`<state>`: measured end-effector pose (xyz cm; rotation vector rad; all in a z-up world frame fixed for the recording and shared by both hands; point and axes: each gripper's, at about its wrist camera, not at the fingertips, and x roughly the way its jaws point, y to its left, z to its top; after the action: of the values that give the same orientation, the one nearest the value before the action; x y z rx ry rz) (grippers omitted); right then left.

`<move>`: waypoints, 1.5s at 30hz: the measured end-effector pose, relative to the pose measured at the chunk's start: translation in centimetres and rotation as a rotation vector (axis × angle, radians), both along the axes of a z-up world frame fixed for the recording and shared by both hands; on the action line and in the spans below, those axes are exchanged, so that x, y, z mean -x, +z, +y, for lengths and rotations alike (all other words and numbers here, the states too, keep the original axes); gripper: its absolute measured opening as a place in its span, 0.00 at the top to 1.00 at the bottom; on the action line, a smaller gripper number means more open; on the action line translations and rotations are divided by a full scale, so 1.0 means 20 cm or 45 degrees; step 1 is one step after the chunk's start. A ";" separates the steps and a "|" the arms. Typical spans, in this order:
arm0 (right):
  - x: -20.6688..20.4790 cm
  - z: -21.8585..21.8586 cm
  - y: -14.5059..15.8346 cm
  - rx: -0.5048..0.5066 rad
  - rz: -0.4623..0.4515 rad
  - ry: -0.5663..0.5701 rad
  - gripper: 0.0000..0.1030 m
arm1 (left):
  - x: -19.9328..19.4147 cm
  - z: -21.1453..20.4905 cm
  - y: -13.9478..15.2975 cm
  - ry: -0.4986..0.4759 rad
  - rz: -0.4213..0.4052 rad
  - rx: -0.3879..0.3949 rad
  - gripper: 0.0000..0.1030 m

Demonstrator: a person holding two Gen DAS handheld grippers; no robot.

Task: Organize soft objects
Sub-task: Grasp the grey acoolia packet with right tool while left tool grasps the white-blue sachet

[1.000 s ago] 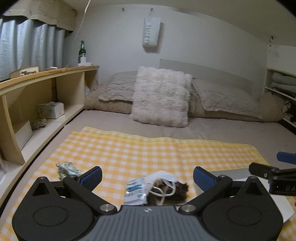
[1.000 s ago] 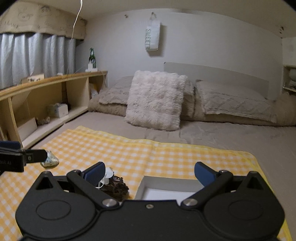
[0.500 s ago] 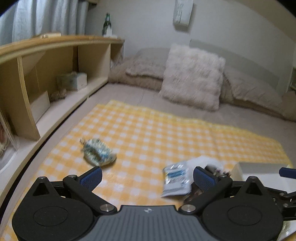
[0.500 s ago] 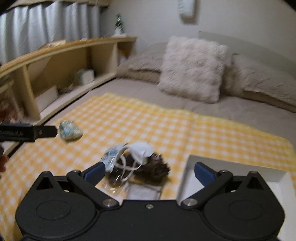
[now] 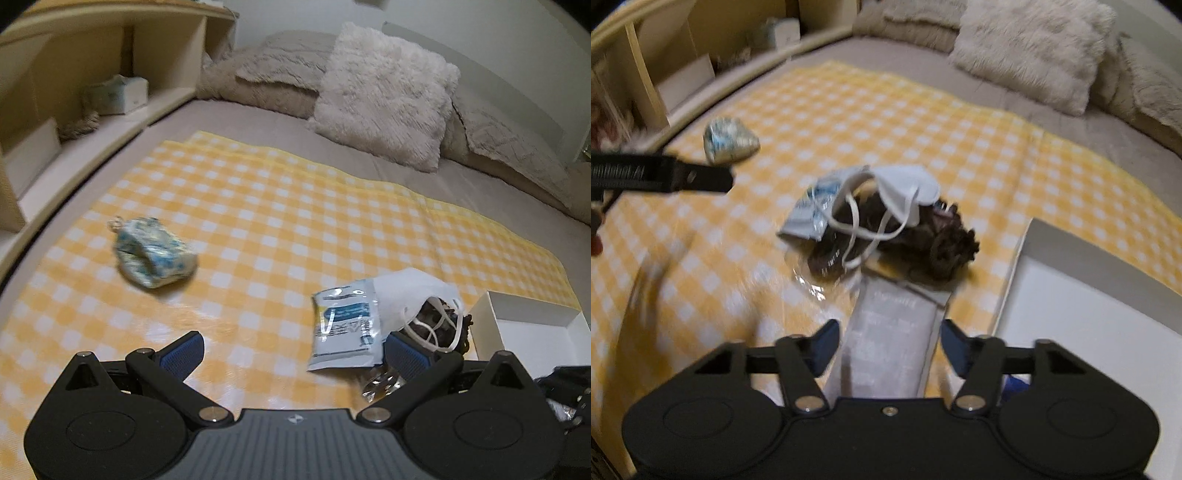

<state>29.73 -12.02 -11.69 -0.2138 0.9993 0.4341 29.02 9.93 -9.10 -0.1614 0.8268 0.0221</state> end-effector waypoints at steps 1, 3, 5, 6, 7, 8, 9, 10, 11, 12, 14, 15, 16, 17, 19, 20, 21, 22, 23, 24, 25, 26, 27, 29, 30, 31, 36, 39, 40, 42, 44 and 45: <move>-0.01 0.00 -0.01 0.017 0.007 0.002 0.54 | -0.03 -0.02 -0.01 -0.006 0.008 0.006 0.01; -0.03 0.01 -0.03 0.048 0.003 0.003 0.63 | -0.08 -0.05 -0.04 -0.022 0.021 0.021 0.01; -0.05 0.01 -0.04 0.071 -0.010 0.005 0.66 | -0.13 -0.08 -0.07 -0.041 0.033 0.035 0.01; -0.06 0.00 -0.04 0.077 -0.011 0.007 0.66 | -0.16 -0.09 -0.08 -0.048 0.039 0.038 0.01; -0.07 -0.01 -0.05 0.082 -0.010 0.009 0.67 | -0.18 -0.10 -0.10 -0.054 0.045 0.042 0.01; -0.08 -0.01 -0.05 0.086 -0.005 0.017 0.67 | -0.21 -0.12 -0.11 -0.061 0.052 0.047 0.01; -0.09 -0.01 -0.06 0.089 -0.001 0.028 0.68 | -0.23 -0.12 -0.13 -0.067 0.059 0.049 0.01; -0.10 -0.01 -0.07 0.093 0.004 0.040 0.68 | -0.25 -0.13 -0.15 -0.070 0.067 0.047 0.02; -0.10 -0.01 -0.09 0.104 0.007 0.058 0.69 | -0.28 -0.14 -0.16 -0.068 0.075 0.042 0.05; -0.10 -0.01 -0.09 0.117 0.005 0.076 0.69 | -0.30 -0.14 -0.18 -0.065 0.085 0.036 0.06; -0.10 0.01 -0.11 0.176 -0.028 0.134 0.71 | -0.35 -0.15 -0.22 -0.060 0.108 0.033 0.06; -0.09 0.03 -0.11 0.216 -0.056 0.166 0.71 | -0.37 -0.15 -0.23 -0.054 0.118 0.032 0.06; -0.08 0.04 -0.12 0.249 -0.080 0.196 0.71 | -0.39 -0.15 -0.25 -0.051 0.126 0.030 0.06; -0.08 0.05 -0.12 0.272 -0.095 0.218 0.73 | -0.41 -0.15 -0.26 -0.051 0.134 0.028 0.07; -0.09 0.06 -0.13 0.300 -0.105 0.231 0.76 | -0.44 -0.16 -0.28 -0.054 0.146 0.036 0.07; -0.10 0.07 -0.13 0.321 -0.114 0.237 0.77 | -0.45 -0.17 -0.30 -0.061 0.151 0.042 0.07; -0.10 0.07 -0.14 0.348 -0.127 0.245 0.78 | -0.47 -0.18 -0.30 -0.070 0.157 0.045 0.07; -0.10 0.08 -0.15 0.372 -0.134 0.256 0.78 | -0.48 -0.19 -0.31 -0.080 0.164 0.042 0.09; -0.10 0.09 -0.16 0.389 -0.131 0.273 0.80 | -0.49 -0.20 -0.32 -0.092 0.171 0.035 0.11; -0.10 0.09 -0.17 0.389 -0.125 0.284 0.84 | -0.50 -0.21 -0.33 -0.105 0.183 0.022 0.12; -0.10 0.10 -0.18 0.387 -0.120 0.300 0.87 | -0.50 -0.22 -0.34 -0.113 0.194 0.007 0.14; -0.10 0.11 -0.19 0.389 -0.118 0.320 0.94 | -0.51 -0.24 -0.35 -0.120 0.204 -0.015 0.16; -0.09 0.12 -0.19 0.391 -0.118 0.350 0.97 | -0.51 -0.24 -0.35 -0.128 0.209 -0.038 0.17; -0.06 0.15 -0.21 0.397 -0.126 0.401 0.98 | -0.51 -0.25 -0.35 -0.145 0.212 -0.070 0.23; -0.05 0.16 -0.21 0.394 -0.127 0.429 0.98 | -0.50 -0.24 -0.35 -0.151 0.213 -0.082 0.23; -0.04 0.16 -0.21 0.389 -0.128 0.449 0.98 | -0.49 -0.24 -0.35 -0.151 0.217 -0.097 0.24; 0.02 0.20 -0.19 0.336 -0.117 0.531 0.98 | -0.42 -0.16 -0.33 -0.084 0.239 -0.158 0.29; 0.08 0.23 -0.18 0.278 -0.096 0.585 0.98 | -0.38 -0.09 -0.32 -0.045 0.261 -0.212 0.29; 0.10 0.24 -0.17 0.268 -0.092 0.611 0.98 | -0.36 -0.07 -0.32 -0.040 0.265 -0.213 0.29; 0.14 0.27 -0.16 0.250 -0.081 0.664 0.98 | -0.32 -0.03 -0.30 -0.038 0.259 -0.174 0.29; 0.16 0.28 -0.14 0.227 -0.060 0.691 0.98 | -0.29 0.01 -0.28 -0.053 0.253 -0.104 0.26; 0.16 0.29 -0.13 0.201 -0.036 0.685 0.98 | -0.28 0.02 -0.27 -0.062 0.244 -0.060 0.22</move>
<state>26.51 -6.25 -14.23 -0.6368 0.9426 0.8384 34.53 10.41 -14.41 -0.0957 1.0207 0.0115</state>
